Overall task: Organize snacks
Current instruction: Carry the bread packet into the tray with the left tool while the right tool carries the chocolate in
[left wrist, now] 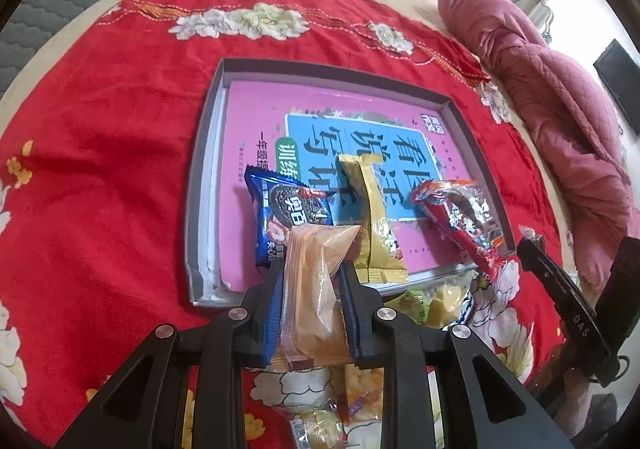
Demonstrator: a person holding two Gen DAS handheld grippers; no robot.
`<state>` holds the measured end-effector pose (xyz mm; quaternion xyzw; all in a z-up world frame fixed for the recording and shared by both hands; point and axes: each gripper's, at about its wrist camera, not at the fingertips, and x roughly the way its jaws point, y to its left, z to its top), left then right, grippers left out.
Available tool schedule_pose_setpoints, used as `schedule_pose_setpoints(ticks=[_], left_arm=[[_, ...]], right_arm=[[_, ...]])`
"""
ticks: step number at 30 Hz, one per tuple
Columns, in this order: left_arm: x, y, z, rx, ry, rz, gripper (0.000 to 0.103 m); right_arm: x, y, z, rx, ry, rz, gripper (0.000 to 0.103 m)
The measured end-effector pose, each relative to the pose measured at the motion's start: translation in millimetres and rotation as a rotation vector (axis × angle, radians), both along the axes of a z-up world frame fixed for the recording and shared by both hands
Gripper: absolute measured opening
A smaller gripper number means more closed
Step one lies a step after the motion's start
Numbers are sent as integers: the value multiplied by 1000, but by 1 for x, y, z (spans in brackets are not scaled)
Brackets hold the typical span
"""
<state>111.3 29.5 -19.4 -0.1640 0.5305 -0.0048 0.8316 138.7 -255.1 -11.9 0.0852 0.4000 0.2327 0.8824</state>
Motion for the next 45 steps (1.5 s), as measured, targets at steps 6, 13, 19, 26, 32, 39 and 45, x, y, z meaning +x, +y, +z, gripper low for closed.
schedule_pose_setpoints(ticks=[6,13,19,26,32,39,45], left_arm=[[5,-3,-9,4,15,0,27],[12,-5,-15,5,25,1,27],[18,-5,-20,13,29,5,27],[26,-3,-24,11,31,15,27],[32,-3,-24,22,23,19,27],[40,-1,-25,24,21,28,27],[43,1,-27,18,15,37,27]], right_arm=[[9,3,-9,-13,21,5,26],[17,10,-18,-32,27,17,26],[24,14,-22,-40,24,26,26],[31,16,-27,-48,22,24,26],[35,16,-28,-49,13,22,26],[40,17,-28,-51,0,20,26],[38,20,-28,-86,-23,29,26]])
